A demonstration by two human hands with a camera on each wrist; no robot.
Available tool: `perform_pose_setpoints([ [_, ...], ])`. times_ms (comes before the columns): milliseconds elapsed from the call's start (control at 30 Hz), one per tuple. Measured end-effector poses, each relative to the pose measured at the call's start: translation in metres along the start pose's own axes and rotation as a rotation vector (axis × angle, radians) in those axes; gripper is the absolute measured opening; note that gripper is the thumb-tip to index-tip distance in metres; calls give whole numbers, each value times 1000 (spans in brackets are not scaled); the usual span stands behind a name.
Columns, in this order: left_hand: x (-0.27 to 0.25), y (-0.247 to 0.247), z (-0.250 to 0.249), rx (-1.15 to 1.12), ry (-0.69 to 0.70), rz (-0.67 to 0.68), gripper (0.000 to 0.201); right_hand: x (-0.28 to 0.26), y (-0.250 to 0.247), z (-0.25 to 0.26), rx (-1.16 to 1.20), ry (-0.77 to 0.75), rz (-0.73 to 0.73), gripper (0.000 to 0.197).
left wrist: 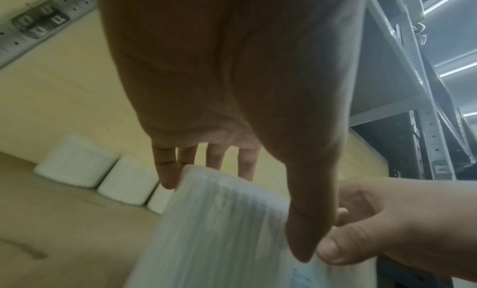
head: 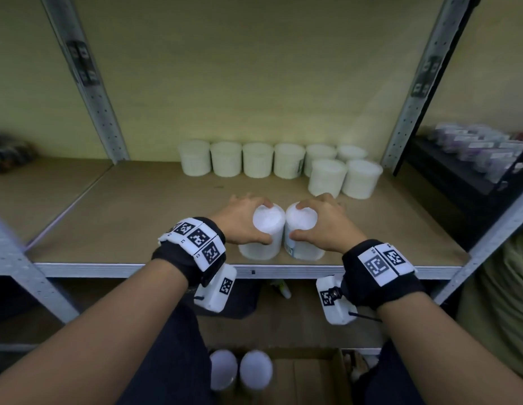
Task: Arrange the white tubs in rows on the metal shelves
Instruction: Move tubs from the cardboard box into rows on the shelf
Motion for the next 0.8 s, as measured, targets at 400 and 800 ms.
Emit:
perform_pose_setpoints([
  [400,-26,-22,-27,44,125,-164,33,-20,-17,3,-37,-73,38,41],
  [800,-19,-17,-20,40,91,-234,22,-16,-16,6,-47,-150,-27,39],
])
Point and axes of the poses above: each hand's wrist, its own x-axis towards the middle knuckle, its own y-axis out of the palm, z = x × y, the point moved 10 cm from there along x, towards the middle knuckle, and after that the axes turned 6 degrees about y, right-handed, at the moved point
